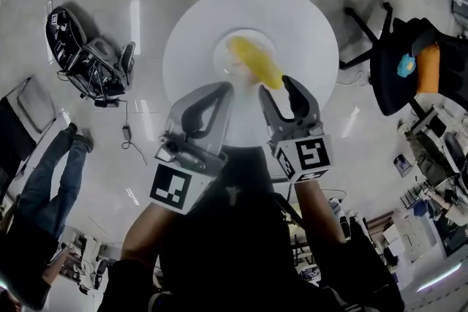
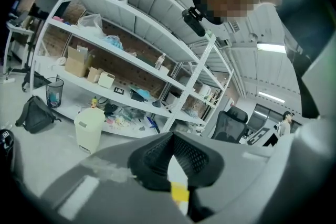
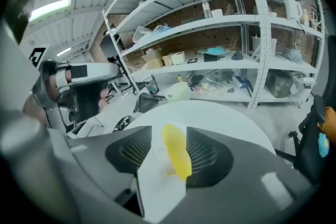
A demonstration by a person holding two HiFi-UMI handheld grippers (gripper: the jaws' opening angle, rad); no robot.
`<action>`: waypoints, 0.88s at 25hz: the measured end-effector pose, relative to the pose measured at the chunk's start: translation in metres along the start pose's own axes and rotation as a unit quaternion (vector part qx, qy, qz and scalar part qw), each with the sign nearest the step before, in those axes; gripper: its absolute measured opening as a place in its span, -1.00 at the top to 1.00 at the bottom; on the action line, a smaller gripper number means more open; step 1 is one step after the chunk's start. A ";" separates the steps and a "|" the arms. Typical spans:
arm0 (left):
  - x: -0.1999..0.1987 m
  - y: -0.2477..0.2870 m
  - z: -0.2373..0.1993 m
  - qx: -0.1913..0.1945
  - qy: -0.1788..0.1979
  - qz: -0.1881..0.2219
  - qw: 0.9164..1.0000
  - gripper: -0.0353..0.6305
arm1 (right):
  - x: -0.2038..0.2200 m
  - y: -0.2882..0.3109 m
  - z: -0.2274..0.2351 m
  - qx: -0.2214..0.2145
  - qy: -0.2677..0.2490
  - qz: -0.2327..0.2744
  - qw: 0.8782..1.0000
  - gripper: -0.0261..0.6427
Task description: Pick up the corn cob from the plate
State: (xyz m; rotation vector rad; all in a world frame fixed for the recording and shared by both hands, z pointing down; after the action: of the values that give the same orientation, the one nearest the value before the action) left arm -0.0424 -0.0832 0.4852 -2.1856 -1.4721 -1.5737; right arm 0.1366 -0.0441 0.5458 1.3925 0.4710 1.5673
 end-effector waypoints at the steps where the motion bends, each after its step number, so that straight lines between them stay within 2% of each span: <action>1: 0.003 0.002 -0.001 0.000 -0.003 -0.001 1.000 0.88 | 0.003 0.006 0.002 -0.005 -0.003 -0.009 1.000 0.25; 8: 0.018 0.012 -0.010 0.000 -0.022 -0.005 1.000 0.88 | 0.019 0.040 0.009 -0.022 -0.050 -0.070 0.996 0.05; 12: 0.025 0.016 -0.015 0.001 -0.028 -0.013 1.000 0.88 | 0.014 0.053 0.010 -0.008 -0.103 -0.081 0.991 -0.04; 16: 0.031 0.024 -0.019 0.003 -0.031 -0.016 0.999 0.88 | 0.013 0.070 0.013 -0.001 -0.162 -0.104 0.981 -0.10; 22: 0.038 0.028 -0.023 0.005 -0.036 -0.020 0.999 0.88 | 0.010 0.082 0.014 -0.028 -0.170 -0.121 0.978 -0.11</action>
State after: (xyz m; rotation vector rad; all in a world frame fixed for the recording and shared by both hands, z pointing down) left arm -0.0375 -0.0861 0.5373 -2.2445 -1.5484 -1.5104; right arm 0.1186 -0.0790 0.6202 1.4630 0.3684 1.1116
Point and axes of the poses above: the fingertips, and each gripper's own axes: y forward along the fingers, z to its right, x out of its underside, the point moved 8 cm from there along -y, backward along the fingers, and after that the axes turned 10 degrees about -z, right-handed, at the moved point
